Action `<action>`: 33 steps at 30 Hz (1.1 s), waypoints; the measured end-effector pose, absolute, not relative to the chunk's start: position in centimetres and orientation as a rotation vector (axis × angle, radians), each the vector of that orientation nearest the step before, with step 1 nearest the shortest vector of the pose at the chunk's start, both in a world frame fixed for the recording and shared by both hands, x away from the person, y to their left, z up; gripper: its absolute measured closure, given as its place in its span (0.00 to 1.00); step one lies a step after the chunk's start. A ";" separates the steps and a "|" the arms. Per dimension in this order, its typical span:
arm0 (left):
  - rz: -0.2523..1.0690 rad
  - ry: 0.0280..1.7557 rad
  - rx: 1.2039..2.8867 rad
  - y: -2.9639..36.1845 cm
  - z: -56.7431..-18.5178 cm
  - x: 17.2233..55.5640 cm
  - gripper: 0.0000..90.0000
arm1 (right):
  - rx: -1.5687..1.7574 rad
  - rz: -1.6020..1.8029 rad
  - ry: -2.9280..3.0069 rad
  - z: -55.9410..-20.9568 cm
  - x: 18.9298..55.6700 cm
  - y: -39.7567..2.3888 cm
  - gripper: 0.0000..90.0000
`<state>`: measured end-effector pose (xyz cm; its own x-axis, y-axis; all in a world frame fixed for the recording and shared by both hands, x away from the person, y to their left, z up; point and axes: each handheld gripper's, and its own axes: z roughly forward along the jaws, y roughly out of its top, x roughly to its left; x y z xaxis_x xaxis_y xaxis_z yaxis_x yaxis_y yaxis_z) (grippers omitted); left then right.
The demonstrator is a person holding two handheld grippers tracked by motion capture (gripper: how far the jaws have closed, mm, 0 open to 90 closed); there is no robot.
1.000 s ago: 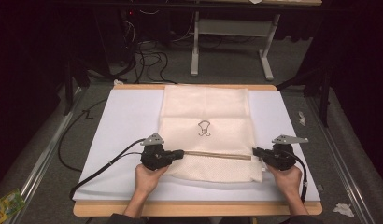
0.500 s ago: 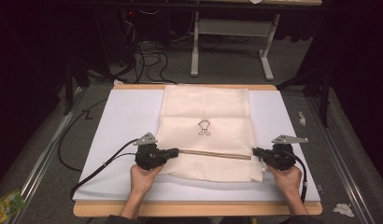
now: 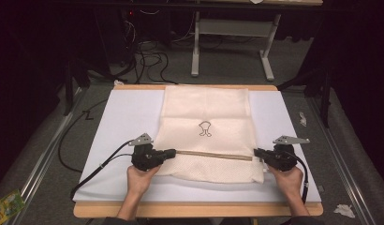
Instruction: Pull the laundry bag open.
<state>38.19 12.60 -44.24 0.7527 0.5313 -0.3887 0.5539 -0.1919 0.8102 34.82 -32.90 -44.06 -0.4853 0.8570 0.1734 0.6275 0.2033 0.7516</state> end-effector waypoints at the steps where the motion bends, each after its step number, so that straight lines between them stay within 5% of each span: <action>1: -0.026 0.840 1.844 12.6 -44.2 38.2 0.97 | 1.404 1.159 2.199 -44.1 34.8 -32.9 0.98; 33: 0.042 0.919 1.792 16.9 -44.1 37.7 0.97 | 1.412 1.144 2.193 -43.8 35.0 -33.0 0.98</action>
<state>37.73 16.88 -44.10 0.7018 0.5991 -0.3855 0.5612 -0.1316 0.8171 34.95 -33.04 -43.85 -0.4760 0.8634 0.1673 0.6310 0.2027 0.7489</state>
